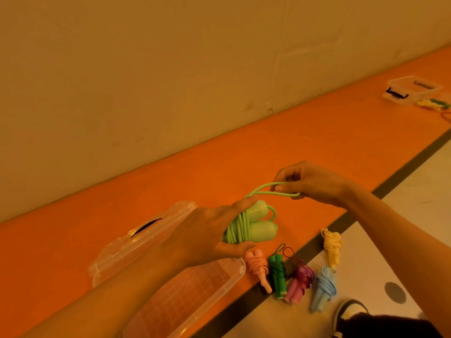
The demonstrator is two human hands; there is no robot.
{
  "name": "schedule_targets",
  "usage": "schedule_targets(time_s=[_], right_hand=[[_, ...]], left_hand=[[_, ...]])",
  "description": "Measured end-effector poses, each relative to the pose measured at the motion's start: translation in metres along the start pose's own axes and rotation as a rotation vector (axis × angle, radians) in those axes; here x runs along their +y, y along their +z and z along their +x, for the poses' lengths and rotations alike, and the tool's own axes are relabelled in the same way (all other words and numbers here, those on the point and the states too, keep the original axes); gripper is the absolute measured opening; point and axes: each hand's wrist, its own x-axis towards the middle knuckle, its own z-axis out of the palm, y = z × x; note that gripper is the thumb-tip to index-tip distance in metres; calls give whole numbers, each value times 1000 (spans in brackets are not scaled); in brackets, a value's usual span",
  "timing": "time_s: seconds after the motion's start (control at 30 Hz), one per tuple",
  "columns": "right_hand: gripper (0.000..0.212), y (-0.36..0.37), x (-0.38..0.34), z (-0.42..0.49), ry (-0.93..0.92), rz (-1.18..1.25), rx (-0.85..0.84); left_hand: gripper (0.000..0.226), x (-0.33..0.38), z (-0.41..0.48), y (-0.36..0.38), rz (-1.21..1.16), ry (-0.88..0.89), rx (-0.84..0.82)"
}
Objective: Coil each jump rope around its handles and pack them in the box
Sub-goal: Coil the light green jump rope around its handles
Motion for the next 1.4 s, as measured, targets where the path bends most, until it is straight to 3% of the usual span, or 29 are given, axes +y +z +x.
schedule_targets(time_s=[0.2, 0.33, 0.57, 0.97, 1.13, 1.4], right_hand=[[16, -14, 5, -4, 93, 309, 68], [25, -25, 3, -5, 57, 506, 151], [8, -3, 11, 9, -55, 209, 363], [6, 32, 27, 16, -13, 314, 308], [7, 43, 32, 9, -2, 272, 283], [6, 46, 16, 1, -52, 369, 401]], left_hand=[[81, -6, 4, -8, 49, -8, 37], [80, -9, 4, -9, 27, -19, 49], [83, -3, 4, -1, -78, 38, 12], [66, -5, 5, -4, -439, -143, 348], [67, -10, 7, -4, -400, -197, 408], [65, -7, 9, -1, -368, -217, 424]])
